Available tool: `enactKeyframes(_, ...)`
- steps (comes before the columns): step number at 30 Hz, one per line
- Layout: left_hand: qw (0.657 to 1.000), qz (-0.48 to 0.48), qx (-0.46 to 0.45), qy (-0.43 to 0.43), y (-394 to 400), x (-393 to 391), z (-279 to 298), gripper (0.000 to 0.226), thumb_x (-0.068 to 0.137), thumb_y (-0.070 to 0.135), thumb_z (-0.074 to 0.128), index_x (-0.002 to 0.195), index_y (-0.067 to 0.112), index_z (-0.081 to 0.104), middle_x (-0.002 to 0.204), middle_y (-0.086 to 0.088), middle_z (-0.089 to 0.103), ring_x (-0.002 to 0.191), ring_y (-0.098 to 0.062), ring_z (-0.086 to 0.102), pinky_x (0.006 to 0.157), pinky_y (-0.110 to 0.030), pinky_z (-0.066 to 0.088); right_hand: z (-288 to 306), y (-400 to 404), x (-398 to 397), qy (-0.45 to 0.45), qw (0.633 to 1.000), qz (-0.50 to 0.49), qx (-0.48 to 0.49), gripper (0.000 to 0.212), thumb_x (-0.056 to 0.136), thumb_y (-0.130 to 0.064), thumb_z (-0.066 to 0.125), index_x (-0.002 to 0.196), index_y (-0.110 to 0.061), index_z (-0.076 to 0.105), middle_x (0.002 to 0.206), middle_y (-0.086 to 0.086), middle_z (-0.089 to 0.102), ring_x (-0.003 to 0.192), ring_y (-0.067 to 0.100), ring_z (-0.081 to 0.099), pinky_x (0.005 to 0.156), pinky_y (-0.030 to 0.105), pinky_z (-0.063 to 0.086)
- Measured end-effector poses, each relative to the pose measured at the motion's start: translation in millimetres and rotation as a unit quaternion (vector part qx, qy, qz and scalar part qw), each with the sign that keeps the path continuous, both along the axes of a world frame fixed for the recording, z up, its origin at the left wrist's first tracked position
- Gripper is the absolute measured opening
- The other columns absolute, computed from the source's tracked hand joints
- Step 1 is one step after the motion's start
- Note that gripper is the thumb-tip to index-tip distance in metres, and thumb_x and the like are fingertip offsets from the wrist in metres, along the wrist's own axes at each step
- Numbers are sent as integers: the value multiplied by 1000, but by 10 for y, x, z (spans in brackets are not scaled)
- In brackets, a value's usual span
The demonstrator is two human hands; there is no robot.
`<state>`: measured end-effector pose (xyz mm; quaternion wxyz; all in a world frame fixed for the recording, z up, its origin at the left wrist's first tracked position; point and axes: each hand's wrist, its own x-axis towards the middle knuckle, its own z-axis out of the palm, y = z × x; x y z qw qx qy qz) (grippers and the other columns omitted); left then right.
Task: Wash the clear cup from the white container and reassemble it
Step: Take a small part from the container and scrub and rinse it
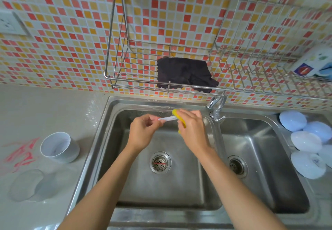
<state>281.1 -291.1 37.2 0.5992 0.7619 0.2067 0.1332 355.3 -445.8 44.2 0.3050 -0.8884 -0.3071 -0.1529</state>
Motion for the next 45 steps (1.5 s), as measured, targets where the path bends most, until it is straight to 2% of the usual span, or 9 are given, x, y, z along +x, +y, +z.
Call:
enactKeyframes(4, 990, -2, -140, -5, -90, 3, 8, 16, 86, 10, 70, 90, -5, 71, 81, -14, 73, 67, -5, 65, 66, -14, 51, -45, 115, -302, -86, 994, 67, -20, 43, 67, 6, 78, 108, 0, 68, 106, 9, 70, 90, 16, 44, 79, 31, 54)
enactKeyframes(8, 976, 39, -213, 7, -148, 28, -49, 14, 86, 18, 71, 79, 6, 72, 75, -8, 72, 71, -11, 65, 77, -23, 55, -188, -23, -67, -34, 998, -44, 12, 43, 67, 11, 73, 108, -4, 69, 104, 6, 70, 86, 16, 41, 75, 37, 55)
enactKeyframes(13, 975, 34, -220, 10, -188, 94, -71, 22, 89, 19, 68, 80, -1, 71, 73, -8, 72, 66, -6, 65, 68, -16, 53, -267, 57, -335, -76, 997, 23, -15, 41, 71, 3, 76, 111, -1, 68, 114, 9, 68, 95, 18, 45, 85, 31, 53)
enactKeyframes(17, 975, 55, -215, 18, -258, 118, -85, 28, 89, 22, 69, 85, -6, 70, 76, -11, 72, 64, -3, 65, 66, -13, 52, -385, -103, -165, -17, 996, -86, 24, 43, 74, 5, 73, 115, -8, 67, 114, 5, 68, 91, 26, 53, 82, 35, 53)
enactKeyframes(23, 976, 51, -210, 26, -319, 185, -103, 29, 89, 23, 68, 84, -5, 71, 76, -11, 73, 63, -2, 64, 65, -12, 51, -451, -161, -250, -33, 998, -49, 33, 42, 78, 2, 71, 119, -7, 66, 120, 6, 66, 94, 25, 52, 88, 29, 47)
enactKeyframes(25, 979, 46, -197, 29, -364, 215, -90, 26, 88, 24, 69, 81, -2, 72, 75, -8, 73, 63, -2, 64, 67, -14, 52, -484, -232, -164, 3, 991, -115, 64, 47, 76, 5, 72, 120, -11, 66, 117, 4, 67, 92, 28, 55, 84, 35, 51)
enactKeyframes(29, 995, 21, -93, 36, -399, 278, -123, 19, 86, 25, 72, 79, 8, 74, 68, 3, 73, 63, -3, 64, 72, -22, 52, -541, -318, -187, 7, 998, -55, 39, 46, 73, 5, 70, 117, -10, 68, 114, 3, 69, 90, 25, 57, 86, 23, 43)
enactKeyframes(36, 994, -58, 89, 28, -669, 500, -33, 4, 84, 19, 74, 85, 15, 73, 70, 17, 68, 62, 15, 61, 62, -1, 42, -608, -1101, 594, 226, 917, -323, 60, 57, 80, -7, 66, 135, -4, 50, 105, 22, 69, 94, 41, 61, 79, 40, 47)
enactKeyframes(45, 987, -97, 129, 3, -1041, 934, 3, 7, 82, 15, 74, 89, 15, 75, 82, 9, 69, 66, 15, 59, 68, 1, 41, -688, -1139, 842, 286, 932, -221, -9, 68, 83, -9, 63, 145, -13, 37, 110, 19, 68, 103, 39, 60, 82, 39, 47)
